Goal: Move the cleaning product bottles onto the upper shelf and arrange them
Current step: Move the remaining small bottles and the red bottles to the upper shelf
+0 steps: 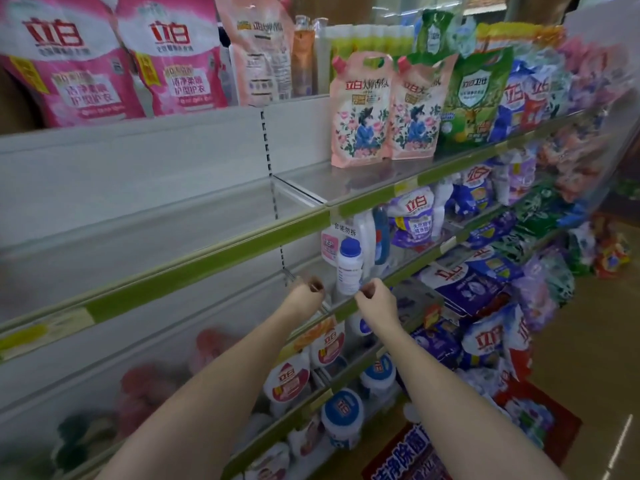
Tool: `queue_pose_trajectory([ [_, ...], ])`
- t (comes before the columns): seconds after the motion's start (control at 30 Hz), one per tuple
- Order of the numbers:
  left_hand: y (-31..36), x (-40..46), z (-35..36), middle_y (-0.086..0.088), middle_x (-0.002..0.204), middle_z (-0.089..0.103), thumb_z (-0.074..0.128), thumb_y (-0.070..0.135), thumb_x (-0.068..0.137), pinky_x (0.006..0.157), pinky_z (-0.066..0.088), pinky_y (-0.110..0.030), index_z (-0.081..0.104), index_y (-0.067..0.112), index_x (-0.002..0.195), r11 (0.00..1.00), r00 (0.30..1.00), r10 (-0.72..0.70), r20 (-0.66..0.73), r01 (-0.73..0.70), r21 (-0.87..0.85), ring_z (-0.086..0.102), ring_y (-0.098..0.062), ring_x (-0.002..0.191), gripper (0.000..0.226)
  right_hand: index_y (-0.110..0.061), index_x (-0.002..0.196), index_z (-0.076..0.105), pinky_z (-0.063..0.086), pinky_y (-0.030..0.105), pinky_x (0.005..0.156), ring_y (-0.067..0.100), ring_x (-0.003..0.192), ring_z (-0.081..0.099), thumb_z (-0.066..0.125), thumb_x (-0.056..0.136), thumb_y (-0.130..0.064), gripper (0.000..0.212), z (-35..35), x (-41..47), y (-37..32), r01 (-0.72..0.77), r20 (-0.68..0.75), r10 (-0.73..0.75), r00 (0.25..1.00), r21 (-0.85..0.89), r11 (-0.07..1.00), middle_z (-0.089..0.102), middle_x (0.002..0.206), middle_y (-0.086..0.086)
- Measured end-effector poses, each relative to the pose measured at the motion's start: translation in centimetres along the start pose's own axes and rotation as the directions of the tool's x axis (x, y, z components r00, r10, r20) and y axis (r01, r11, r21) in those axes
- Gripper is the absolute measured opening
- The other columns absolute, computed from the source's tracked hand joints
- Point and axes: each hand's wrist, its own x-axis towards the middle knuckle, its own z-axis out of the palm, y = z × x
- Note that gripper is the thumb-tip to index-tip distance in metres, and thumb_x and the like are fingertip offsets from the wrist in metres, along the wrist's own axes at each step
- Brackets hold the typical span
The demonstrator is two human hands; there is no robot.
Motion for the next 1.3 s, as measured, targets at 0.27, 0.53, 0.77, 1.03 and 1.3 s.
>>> queue_pose_trajectory([
  [0.27, -0.3, 6.8, 2.9, 0.000, 0.111, 0.063, 0.061, 0.021, 0.098, 0.095, 0.051, -0.035, 0.058, 0.015, 0.124, 0.999, 0.997, 0.019, 0.071, -0.017, -0.029, 0.061, -0.019, 0.102, 0.027, -0.009, 0.112, 0.062, 0.049, 0.035, 0.089, 0.024, 0.104, 0.062, 0.063, 0.097, -0.013, 0.016, 0.8, 6.4, 1.7, -0.059, 0.003, 0.059, 0.998, 0.003, 0.998, 0.067, 0.108, 0.006],
  [0.53, 0.2, 13.9, 6.8, -0.003, 0.108, 0.070, 0.075, 0.015, 0.082, 0.084, 0.048, -0.031, 0.064, 0.016, 0.115, 0.967, 0.991, 0.070, 0.111, -0.040, -0.253, 0.065, -0.021, 0.104, 0.035, -0.009, 0.121, 0.061, 0.043, 0.026, 0.087, 0.017, 0.103, 0.057, 0.060, 0.100, -0.012, 0.021, 0.7, 12.7, 3.1, -0.098, 0.018, 0.100, 0.995, -0.085, 0.991, 0.061, 0.109, 0.001],
  [0.77, 0.7, 16.9, 8.1, -0.002, 0.103, 0.066, 0.082, -0.002, 0.070, 0.086, 0.048, -0.030, 0.059, 0.020, 0.100, 0.968, 0.989, 0.118, 0.091, -0.094, -0.232, 0.063, -0.018, 0.097, 0.044, -0.002, 0.108, 0.063, 0.050, 0.037, 0.093, 0.024, 0.098, 0.061, 0.060, 0.098, -0.010, 0.013, 1.4, 14.5, 5.4, -0.045, 0.084, 0.059, 0.995, -0.161, 0.986, 0.067, 0.104, 0.014],
  [1.03, 2.2, 17.4, 8.7, 0.004, 0.110, 0.068, 0.093, 0.011, 0.062, 0.095, 0.052, -0.035, 0.060, 0.017, 0.113, 0.965, 0.995, 0.099, 0.020, -0.091, -0.248, 0.064, -0.010, 0.101, 0.061, -0.014, 0.100, 0.060, 0.043, 0.025, 0.071, 0.018, 0.091, 0.062, 0.058, 0.100, -0.018, 0.005, 0.7, 16.4, 6.0, 0.009, 0.274, 0.043, 0.961, -0.184, 0.983, 0.064, 0.092, -0.001],
  [1.3, 1.7, 14.7, 7.6, 0.005, 0.108, 0.066, 0.097, 0.019, 0.054, 0.087, 0.052, -0.034, 0.059, 0.017, 0.116, 0.931, 0.973, -0.128, -0.191, 0.051, -0.362, 0.065, -0.017, 0.101, 0.073, -0.027, 0.099, 0.054, 0.047, 0.030, 0.090, 0.014, 0.101, 0.058, 0.067, 0.094, -0.017, 0.017, -1.3, 16.4, 6.6, 0.172, 0.520, -0.060, 0.852, -0.170, 0.970, 0.059, 0.098, -0.010],
])
